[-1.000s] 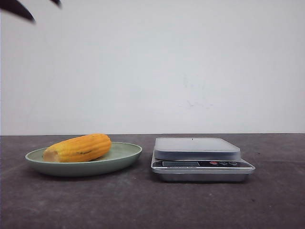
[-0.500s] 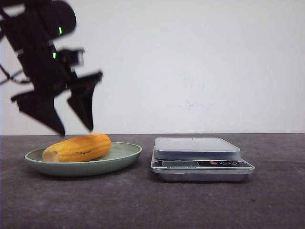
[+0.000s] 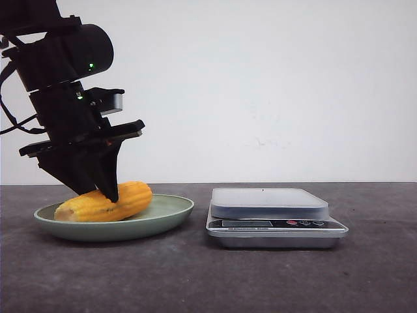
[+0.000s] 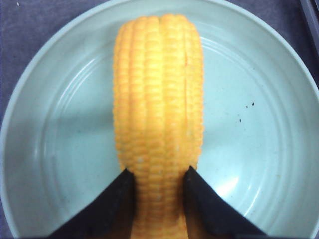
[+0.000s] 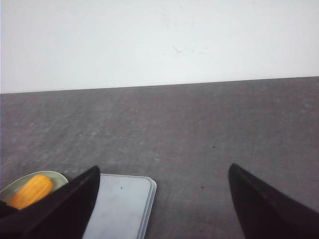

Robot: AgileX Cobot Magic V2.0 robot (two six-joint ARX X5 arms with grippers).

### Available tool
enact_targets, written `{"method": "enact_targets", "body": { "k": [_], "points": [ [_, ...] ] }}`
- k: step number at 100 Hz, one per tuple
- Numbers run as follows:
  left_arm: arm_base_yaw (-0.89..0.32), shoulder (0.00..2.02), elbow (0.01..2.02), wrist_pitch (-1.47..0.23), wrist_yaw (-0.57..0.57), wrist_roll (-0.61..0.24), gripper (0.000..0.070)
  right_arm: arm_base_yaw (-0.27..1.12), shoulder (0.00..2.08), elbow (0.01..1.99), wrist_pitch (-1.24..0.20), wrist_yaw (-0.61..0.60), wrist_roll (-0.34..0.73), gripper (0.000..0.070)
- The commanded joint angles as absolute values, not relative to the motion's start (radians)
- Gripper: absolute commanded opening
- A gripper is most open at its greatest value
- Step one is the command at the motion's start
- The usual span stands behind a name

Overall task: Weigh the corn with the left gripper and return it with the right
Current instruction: 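Lower the left gripper onto the yellow corn cob on the plate and close, then lift the corn with the left gripper and carry it over the scale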

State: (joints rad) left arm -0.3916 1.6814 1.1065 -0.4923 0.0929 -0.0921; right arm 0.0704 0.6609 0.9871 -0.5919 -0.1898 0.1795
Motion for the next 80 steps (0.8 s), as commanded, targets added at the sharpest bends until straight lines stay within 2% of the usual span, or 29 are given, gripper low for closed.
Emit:
{"method": "enact_targets", "body": {
  "k": [1, 17, 37, 62, 80],
  "points": [
    [-0.401, 1.656, 1.122, -0.509, 0.098, -0.080, 0.0010, 0.072, 0.665, 1.003, -0.585, -0.190, 0.171, 0.0515],
    [-0.417, 1.534, 1.159, -0.535, 0.122, -0.124, 0.0010, 0.072, 0.665, 1.003, -0.585, -0.191, 0.173, 0.0515],
    [-0.505, 1.515, 1.350, -0.627, 0.131, -0.163, 0.0010, 0.072, 0.665, 1.003, -0.585, -0.191, 0.177, 0.0515],
    [-0.655, 1.652, 1.541, -0.601, 0.118, -0.279, 0.0010, 0.072, 0.665, 1.003, -0.584, -0.191, 0.177, 0.0515],
    [-0.736, 1.800, 1.617, -0.575, 0.028, -0.331, 0.0010, 0.072, 0.665, 1.003, -0.587, -0.189, 0.177, 0.0515]
  ]
}}
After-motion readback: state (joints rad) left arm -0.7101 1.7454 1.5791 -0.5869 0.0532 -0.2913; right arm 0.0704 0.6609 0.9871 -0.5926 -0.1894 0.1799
